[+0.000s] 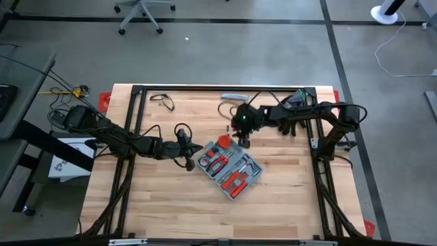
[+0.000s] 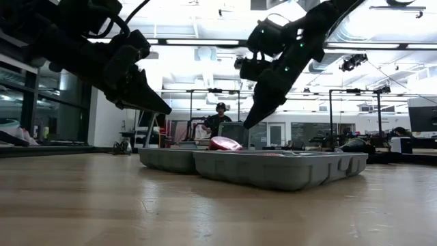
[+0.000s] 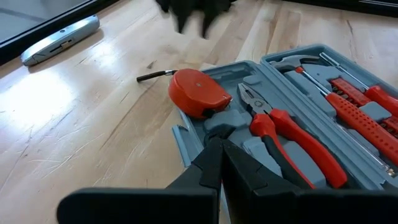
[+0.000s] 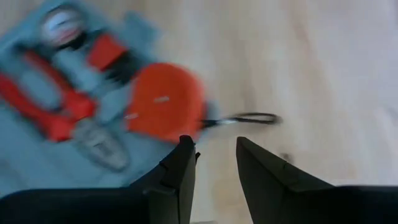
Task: Prefit tool cases
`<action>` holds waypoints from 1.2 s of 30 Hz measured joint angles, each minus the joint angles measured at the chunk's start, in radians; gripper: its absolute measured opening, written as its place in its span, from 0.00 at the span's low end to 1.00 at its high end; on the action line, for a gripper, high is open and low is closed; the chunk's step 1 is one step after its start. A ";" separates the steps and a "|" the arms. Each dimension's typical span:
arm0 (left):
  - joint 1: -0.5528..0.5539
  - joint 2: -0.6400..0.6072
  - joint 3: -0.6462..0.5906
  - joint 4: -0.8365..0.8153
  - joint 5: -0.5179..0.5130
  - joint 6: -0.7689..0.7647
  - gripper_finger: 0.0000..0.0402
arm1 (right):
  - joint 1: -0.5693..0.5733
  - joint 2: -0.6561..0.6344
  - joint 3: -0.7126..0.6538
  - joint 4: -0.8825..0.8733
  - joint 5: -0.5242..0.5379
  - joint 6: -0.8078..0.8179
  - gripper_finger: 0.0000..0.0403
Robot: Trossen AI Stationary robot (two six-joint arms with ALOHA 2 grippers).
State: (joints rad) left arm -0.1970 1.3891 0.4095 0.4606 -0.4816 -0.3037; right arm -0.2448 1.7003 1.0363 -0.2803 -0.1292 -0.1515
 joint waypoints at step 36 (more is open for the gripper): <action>0.015 0.000 -0.001 0.001 -0.001 0.009 0.00 | 0.036 0.089 0.000 0.059 0.091 -0.530 0.27</action>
State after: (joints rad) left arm -0.1818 1.3895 0.4088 0.4615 -0.4822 -0.2943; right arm -0.2089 1.7897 1.0363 -0.2209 -0.0387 -0.6819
